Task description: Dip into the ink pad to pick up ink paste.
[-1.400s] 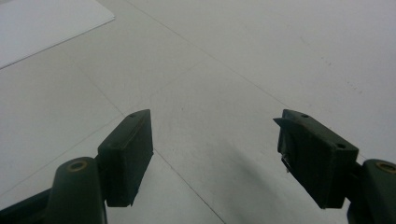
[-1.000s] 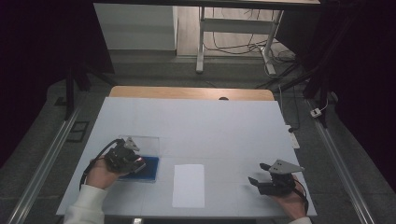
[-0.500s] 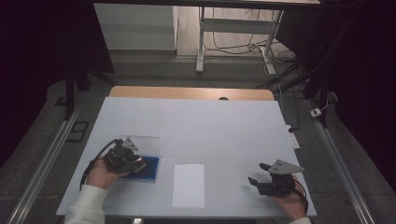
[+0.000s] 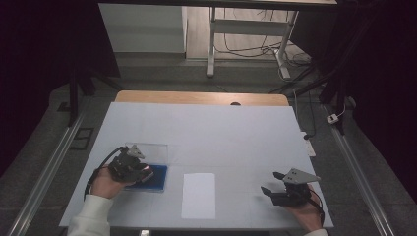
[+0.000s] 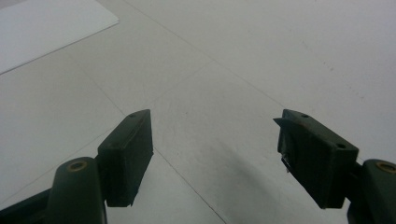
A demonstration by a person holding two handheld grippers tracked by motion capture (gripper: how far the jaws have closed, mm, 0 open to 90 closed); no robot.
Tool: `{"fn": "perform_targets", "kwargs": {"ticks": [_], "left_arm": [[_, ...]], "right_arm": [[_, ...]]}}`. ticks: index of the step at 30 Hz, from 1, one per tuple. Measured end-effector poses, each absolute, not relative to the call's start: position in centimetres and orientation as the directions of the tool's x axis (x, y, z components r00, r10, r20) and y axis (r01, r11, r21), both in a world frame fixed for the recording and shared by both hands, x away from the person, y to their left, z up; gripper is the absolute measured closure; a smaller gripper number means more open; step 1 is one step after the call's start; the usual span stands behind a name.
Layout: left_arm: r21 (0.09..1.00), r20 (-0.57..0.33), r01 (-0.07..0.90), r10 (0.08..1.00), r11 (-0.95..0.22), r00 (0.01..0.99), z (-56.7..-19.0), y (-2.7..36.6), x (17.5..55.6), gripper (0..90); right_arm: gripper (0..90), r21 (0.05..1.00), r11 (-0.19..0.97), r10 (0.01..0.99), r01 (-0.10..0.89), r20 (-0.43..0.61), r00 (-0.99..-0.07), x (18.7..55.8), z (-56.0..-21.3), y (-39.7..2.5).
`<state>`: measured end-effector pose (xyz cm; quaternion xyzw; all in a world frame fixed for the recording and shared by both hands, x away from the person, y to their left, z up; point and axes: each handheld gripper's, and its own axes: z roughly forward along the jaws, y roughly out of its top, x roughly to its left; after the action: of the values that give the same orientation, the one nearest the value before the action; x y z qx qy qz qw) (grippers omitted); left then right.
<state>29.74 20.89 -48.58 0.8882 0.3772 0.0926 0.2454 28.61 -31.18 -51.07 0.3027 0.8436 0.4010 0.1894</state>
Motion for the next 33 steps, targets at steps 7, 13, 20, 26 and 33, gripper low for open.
{"fn": "perform_targets", "kwargs": {"ticks": [7,13,20,26,33], "left_arm": [[0.509,-0.013,0.623,0.718,-0.594,0.695,-48.6,20.8,29.6,71.2],[0.516,-0.012,0.621,0.72,-0.59,0.694,-48.7,20.8,29.5,71.2],[0.519,-0.009,0.619,0.72,-0.59,0.694,-48.7,20.8,29.5,71.1],[0.502,0.041,0.581,0.689,-0.64,0.724,-47.9,20.7,29.4,70.8],[0.622,-0.024,0.557,0.697,-0.551,0.717,-45.1,21.7,28.5,70.6]], "right_arm": [[26.1,0.793,0.493,0.661,0.358,-0.074,-0.747,28.6,-51.1,-31.2],[26.1,0.795,0.492,0.658,0.356,-0.072,-0.749,28.6,-51.0,-31.1],[26.1,0.794,0.491,0.661,0.357,-0.074,-0.746,28.6,-51.0,-31.2],[26.1,0.797,0.488,0.661,0.356,-0.071,-0.747,28.6,-51.0,-31.2],[26.1,0.795,0.485,0.672,0.364,-0.072,-0.737,28.7,-51.1,-31.7]]}}
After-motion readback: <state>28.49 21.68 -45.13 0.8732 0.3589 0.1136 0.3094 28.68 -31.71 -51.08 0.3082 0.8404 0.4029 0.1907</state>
